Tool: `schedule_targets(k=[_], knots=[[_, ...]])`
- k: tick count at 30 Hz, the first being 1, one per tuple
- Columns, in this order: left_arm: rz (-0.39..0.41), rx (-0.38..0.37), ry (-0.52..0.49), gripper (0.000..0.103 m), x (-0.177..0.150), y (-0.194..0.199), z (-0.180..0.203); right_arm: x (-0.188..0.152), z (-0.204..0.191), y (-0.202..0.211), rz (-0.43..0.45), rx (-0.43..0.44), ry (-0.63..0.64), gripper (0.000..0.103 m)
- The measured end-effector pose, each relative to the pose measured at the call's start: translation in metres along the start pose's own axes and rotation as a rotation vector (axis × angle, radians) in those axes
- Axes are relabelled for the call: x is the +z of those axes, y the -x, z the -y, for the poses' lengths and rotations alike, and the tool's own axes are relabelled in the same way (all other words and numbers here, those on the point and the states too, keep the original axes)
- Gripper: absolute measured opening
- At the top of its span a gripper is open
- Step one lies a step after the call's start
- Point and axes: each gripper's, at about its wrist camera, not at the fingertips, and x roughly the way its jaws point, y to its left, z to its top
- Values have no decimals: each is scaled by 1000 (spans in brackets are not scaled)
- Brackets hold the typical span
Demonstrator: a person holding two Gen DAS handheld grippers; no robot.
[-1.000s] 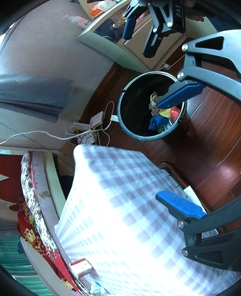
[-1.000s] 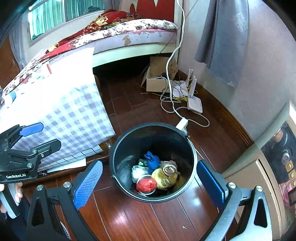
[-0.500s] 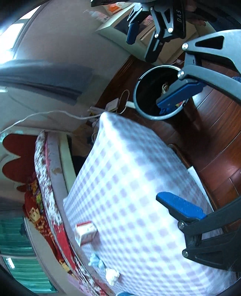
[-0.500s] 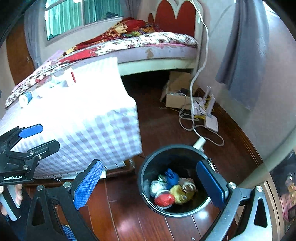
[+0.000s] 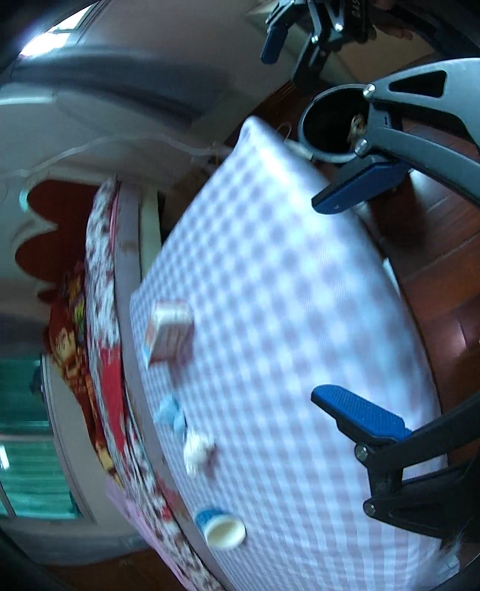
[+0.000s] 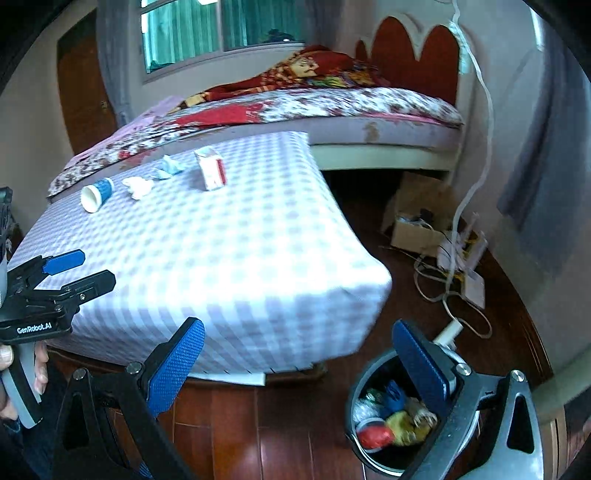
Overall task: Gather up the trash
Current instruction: 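Move both tools back over the bed toward the carton and tissue, then grasp the milk carton with the right tool while the left tool grasps the white tissue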
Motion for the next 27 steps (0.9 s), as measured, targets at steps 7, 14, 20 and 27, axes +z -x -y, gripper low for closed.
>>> schedule_targets(k=[7,14,20,27], knots=[[9,99,112,94,17,3,-66,50,-46,-21,48,77,89,102],[24,167,201,93,36,-20,-115,104,-86,-79,36,95,161,102],[-6,181,277,93,57,-68,-154,148,-108,-150,-12,120,181,102],[-43,189,272,89,94,-129,-179,177,-119,-221,-86,123,165,102]])
